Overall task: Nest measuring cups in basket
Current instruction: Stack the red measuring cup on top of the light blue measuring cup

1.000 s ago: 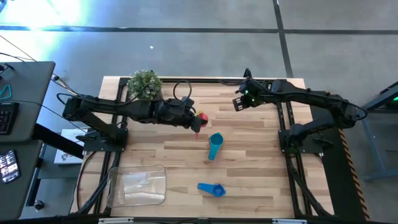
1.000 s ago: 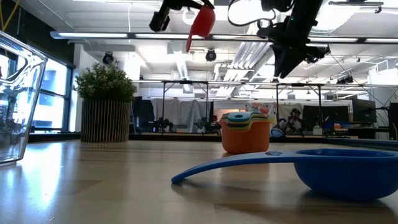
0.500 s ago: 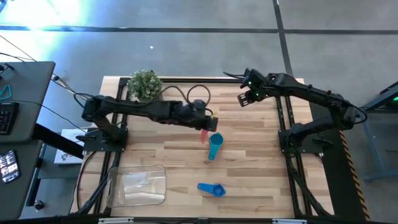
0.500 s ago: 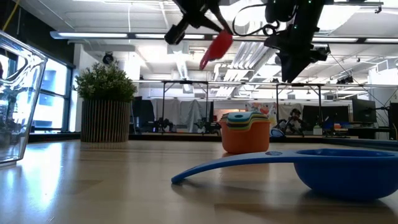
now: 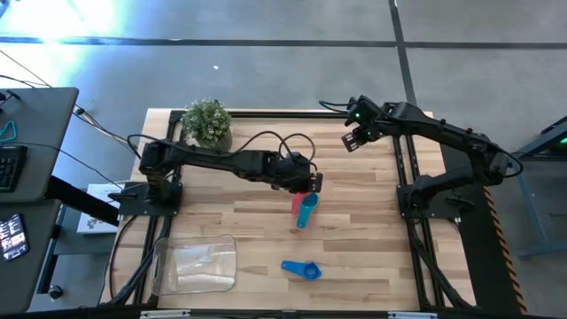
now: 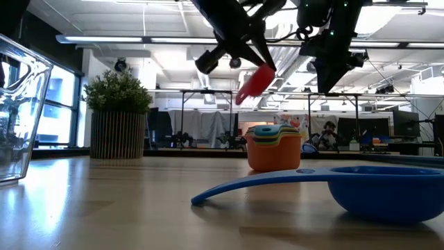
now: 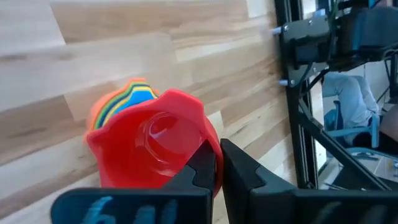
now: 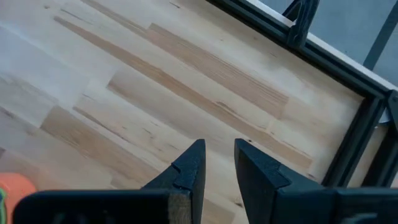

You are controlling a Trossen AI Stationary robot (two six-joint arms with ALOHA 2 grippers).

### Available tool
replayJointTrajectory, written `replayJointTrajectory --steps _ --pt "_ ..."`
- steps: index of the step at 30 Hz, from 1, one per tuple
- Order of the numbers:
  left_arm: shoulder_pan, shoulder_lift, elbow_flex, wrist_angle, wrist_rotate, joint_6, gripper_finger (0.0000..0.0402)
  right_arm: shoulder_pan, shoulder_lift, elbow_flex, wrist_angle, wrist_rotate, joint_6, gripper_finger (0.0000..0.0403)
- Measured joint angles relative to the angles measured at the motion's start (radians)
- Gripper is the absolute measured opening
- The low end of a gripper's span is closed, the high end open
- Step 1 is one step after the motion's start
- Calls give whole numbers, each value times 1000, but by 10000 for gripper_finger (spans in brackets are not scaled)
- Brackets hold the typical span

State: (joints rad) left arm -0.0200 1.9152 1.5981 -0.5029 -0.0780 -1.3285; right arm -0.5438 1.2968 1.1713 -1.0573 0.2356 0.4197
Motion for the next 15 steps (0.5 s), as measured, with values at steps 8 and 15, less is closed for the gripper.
replayJointTrajectory --steps 8,15 --pt "0 42 12 -7 87 -33 4 0 0 0 4 0 -4 78" --pt "0 57 11 -1 117 -67 5 0 0 0 4 0 -11 78"
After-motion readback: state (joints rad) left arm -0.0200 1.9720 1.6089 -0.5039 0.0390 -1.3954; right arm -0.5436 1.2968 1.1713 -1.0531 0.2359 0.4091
